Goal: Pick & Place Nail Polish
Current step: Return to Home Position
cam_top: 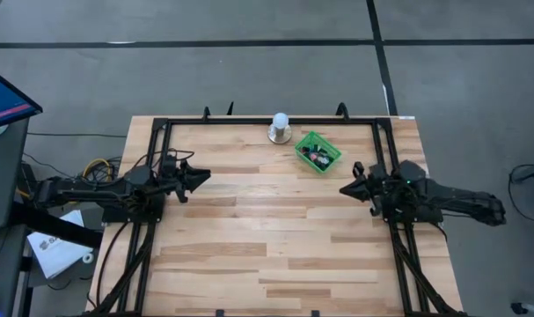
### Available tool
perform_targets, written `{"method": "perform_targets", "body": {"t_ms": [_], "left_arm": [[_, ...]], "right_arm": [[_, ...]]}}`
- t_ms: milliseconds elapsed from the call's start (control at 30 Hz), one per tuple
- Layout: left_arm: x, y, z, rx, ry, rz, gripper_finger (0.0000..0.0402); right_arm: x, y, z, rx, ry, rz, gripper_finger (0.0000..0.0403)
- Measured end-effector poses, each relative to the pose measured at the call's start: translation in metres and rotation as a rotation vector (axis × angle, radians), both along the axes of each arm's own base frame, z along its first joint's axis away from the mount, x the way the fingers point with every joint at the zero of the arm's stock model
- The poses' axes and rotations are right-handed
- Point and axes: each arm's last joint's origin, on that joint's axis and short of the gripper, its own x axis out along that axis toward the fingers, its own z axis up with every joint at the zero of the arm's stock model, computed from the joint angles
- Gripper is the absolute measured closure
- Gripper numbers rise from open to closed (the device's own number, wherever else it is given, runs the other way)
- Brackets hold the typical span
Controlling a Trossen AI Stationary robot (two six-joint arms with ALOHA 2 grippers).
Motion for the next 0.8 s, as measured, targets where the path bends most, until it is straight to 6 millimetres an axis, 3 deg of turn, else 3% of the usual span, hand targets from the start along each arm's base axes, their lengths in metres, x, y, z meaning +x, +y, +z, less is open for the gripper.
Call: {"method": "perform_targets", "body": {"t_ms": [133,800], "left_arm": [[0.0,0.0,0.0003,0.0,-0.003,0.0,0.0301],[0.0,-0.0001,0.0005,0.001,-0.005,-0.003,0.0301]], "right_arm": [[0.0007,-0.0002,-0.0073,0.011,0.05,-0.002,0.0399],[0.0006,-0.0001,-0.0073,0.015,0.049,0.0,0.0401]]}}
